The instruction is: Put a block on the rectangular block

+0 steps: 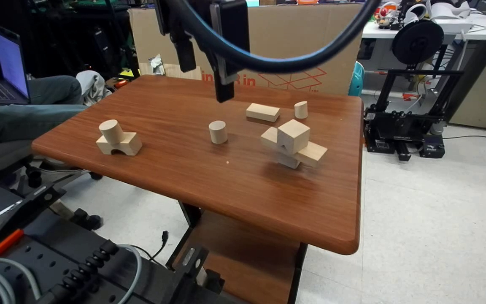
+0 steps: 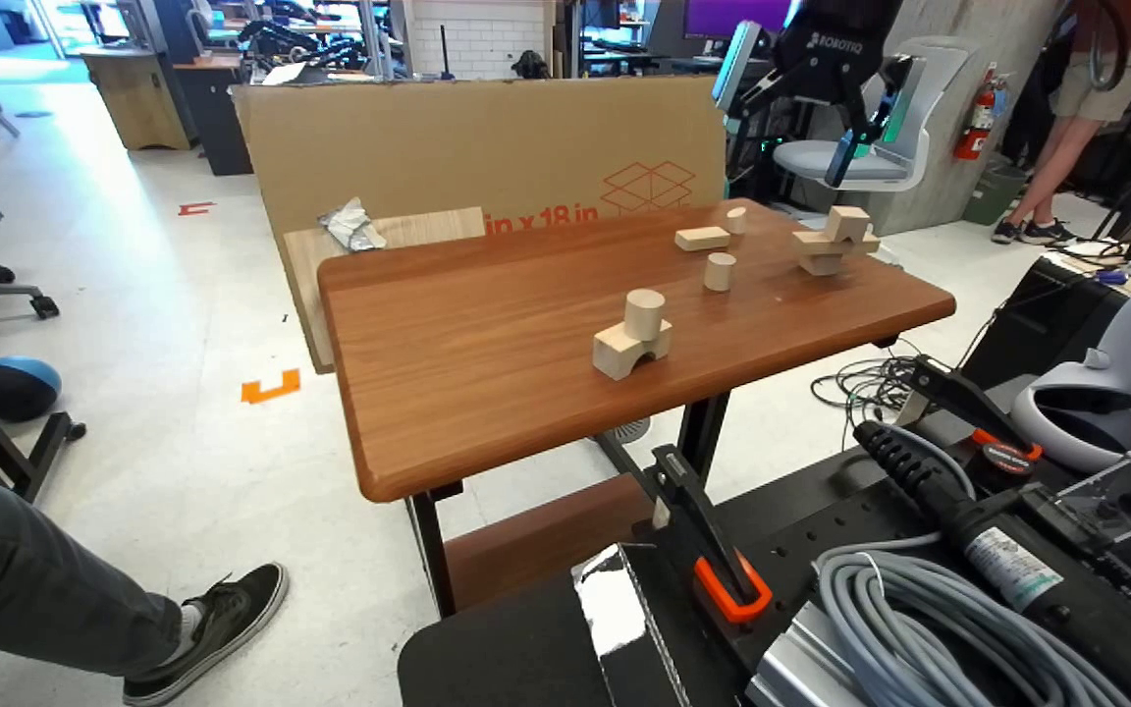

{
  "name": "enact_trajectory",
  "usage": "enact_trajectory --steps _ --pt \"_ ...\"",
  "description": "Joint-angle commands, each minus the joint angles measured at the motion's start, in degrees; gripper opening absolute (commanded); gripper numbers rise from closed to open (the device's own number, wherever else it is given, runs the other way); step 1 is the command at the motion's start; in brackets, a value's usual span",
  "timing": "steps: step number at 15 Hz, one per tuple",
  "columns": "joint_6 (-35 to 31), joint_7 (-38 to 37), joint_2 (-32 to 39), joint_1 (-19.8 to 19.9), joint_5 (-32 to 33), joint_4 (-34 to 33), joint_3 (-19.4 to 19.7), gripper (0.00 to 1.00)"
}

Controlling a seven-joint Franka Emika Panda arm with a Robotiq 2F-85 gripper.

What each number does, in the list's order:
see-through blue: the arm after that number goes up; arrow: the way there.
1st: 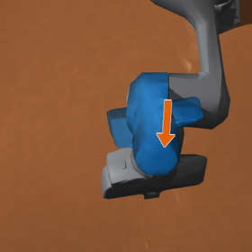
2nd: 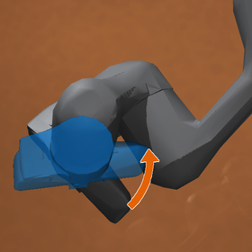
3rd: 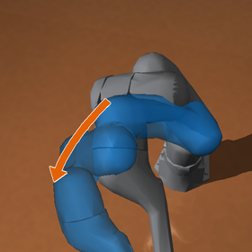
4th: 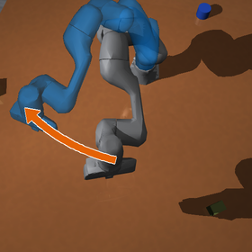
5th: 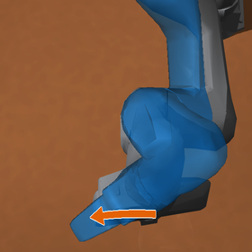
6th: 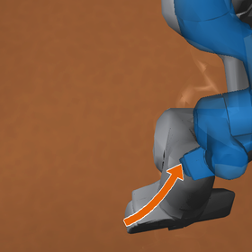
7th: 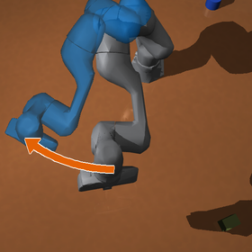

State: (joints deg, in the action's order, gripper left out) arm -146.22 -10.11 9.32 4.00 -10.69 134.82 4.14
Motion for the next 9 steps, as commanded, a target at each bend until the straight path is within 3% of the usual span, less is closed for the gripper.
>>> enact_trajectory --steps 1,9 --pt "-1.1 -1.9 6.0 -1.1 2.5 -4.2 -0.1 1.00" --pt "-0.1 -4.5 14.4 -4.8 8.8 -10.3 0.8 1.00"
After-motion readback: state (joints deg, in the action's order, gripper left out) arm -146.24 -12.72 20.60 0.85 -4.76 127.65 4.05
